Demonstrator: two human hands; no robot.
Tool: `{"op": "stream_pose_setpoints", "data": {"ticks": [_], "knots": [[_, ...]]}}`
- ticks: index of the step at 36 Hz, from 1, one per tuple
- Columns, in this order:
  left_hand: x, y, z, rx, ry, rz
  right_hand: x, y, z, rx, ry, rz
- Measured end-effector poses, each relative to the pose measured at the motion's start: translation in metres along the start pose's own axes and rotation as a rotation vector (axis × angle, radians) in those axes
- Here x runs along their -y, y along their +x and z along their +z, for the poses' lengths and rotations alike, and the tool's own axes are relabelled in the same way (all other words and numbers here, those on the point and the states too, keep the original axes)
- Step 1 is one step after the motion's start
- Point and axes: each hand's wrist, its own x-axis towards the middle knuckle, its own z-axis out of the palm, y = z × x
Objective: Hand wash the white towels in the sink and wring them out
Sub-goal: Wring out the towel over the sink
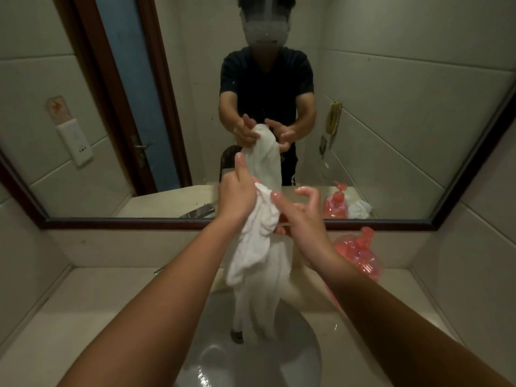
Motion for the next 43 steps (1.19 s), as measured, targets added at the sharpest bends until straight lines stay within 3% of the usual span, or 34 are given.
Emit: {"op": "stream_pose_setpoints", "data": {"ticks": [4, 6, 10, 13, 18, 24, 30, 34, 43], "knots": [[-0.016, 0.008, -0.001, 0.12, -0.101, -0.106, 0.004, 0.002, -0.001, 0.194, -0.125, -0.127], [-0.023, 0.012, -0.004, 0.194, -0.128, -0.154, 0.004, 0.007, -0.004, 0.195, -0.208, -0.169], [-0.022, 0.017, -0.016, 0.406, -0.168, -0.159, 0.012, 0.023, -0.006, -0.051, -0.508, -0.329], [-0.014, 0.007, -0.02, 0.484, -0.182, -0.072, 0.024, 0.032, -0.005, -0.212, -0.485, -0.359], [0.019, -0.015, -0.014, 0.421, -0.004, 0.219, 0.051, 0.032, 0.009, -0.221, -0.318, -0.268], [0.063, -0.048, 0.004, 0.397, 0.214, 0.298, 0.076, 0.04, 0.023, -0.163, -0.119, -0.151], [0.08, -0.05, 0.013, 0.218, -0.031, 0.247, 0.091, 0.039, 0.02, -0.208, -0.069, -0.095], [0.075, -0.044, 0.012, 0.095, -0.018, 0.301, 0.096, 0.04, 0.009, -0.292, -0.027, -0.096], [0.044, -0.033, 0.027, -0.049, -0.138, 0.192, 0.095, 0.037, -0.017, -0.339, 0.167, 0.077]]}}
